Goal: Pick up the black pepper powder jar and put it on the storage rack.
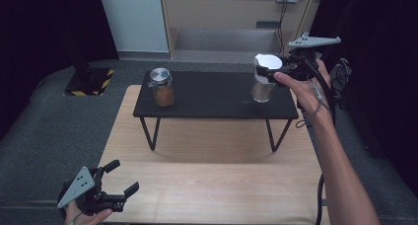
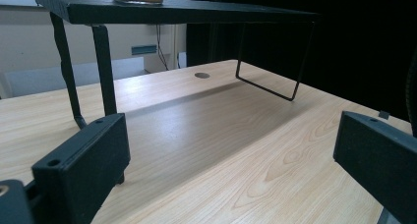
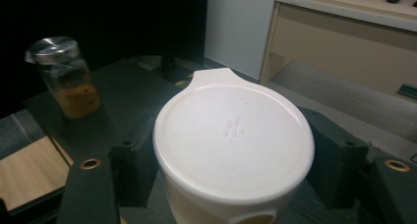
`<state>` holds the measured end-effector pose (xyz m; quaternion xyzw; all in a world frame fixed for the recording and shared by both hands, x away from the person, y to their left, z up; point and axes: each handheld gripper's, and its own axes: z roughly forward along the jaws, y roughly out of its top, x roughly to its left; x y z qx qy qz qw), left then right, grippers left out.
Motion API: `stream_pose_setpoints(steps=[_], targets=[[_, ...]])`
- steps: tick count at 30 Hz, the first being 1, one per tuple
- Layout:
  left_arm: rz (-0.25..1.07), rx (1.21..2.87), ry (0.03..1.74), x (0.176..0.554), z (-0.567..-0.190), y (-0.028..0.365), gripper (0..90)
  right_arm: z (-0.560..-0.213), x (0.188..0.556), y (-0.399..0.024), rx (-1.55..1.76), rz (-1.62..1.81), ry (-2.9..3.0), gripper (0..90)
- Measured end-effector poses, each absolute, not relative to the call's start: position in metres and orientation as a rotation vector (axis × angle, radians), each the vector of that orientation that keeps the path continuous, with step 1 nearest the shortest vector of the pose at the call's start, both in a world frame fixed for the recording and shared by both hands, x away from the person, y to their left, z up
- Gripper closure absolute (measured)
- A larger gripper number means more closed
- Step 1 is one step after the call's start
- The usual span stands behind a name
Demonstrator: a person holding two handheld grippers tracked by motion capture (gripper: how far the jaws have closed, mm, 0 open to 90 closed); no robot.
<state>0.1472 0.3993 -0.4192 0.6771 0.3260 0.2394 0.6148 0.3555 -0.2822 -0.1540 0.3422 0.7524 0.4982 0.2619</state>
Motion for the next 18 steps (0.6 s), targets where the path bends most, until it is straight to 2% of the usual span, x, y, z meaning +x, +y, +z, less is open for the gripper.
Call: stream_pose_setpoints(steps=[18], targets=[[0.550,1.556,0.750,0.147,-0.419,0.400,0.0,-0.184,0.378,-0.281,1.016,1.351,2.057,29.2]])
